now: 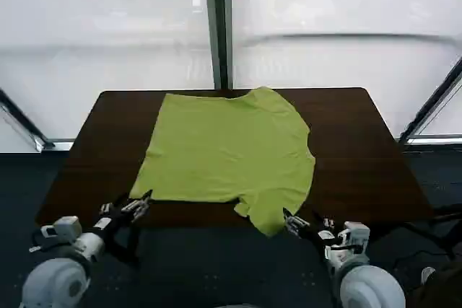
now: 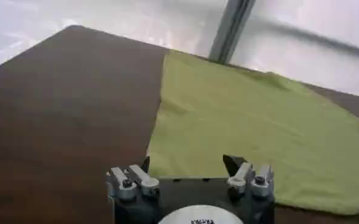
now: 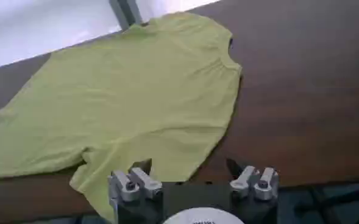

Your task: Fold and organize the clothes.

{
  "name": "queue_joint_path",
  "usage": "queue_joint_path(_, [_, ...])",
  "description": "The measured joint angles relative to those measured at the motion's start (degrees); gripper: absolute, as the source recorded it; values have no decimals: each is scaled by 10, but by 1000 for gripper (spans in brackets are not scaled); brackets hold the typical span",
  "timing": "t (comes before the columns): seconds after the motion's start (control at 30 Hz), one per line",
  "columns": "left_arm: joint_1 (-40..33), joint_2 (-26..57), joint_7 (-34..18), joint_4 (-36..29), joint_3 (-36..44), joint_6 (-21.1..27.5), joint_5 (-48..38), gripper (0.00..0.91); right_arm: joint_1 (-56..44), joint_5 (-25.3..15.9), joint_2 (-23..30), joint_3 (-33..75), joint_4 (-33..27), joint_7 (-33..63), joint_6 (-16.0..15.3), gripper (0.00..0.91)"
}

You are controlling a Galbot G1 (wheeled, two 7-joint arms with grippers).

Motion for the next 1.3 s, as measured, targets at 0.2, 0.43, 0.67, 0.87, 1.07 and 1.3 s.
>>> queue_joint_path(0.2, [-3, -4, 0, 14, 2, -7, 0, 780, 0, -2, 2, -10, -7, 1, -3, 692])
queue_joint_path(0.43, [-4, -4, 0, 29, 1, -10, -2, 127, 0, -1, 2, -10, -14, 1, -3, 458])
queue_joint_path(0.67, [-10, -6, 1, 39, 5, -11, -4, 0, -6, 2, -6, -1, -7, 0, -4, 0])
queue_joint_path(0.87, [-7, -8, 1, 41, 5, -12, -4, 0, -22, 8, -24, 17, 15, 0, -5, 0])
queue_joint_path(1.07, [6, -13, -3, 22, 2, -13, -1, 0, -53, 14, -44, 38, 45, 0, -10, 0])
queue_joint_path(1.3, [42, -17, -7, -13, -15, -12, 2, 0, -82, 14, -57, 55, 66, 0, -10, 0])
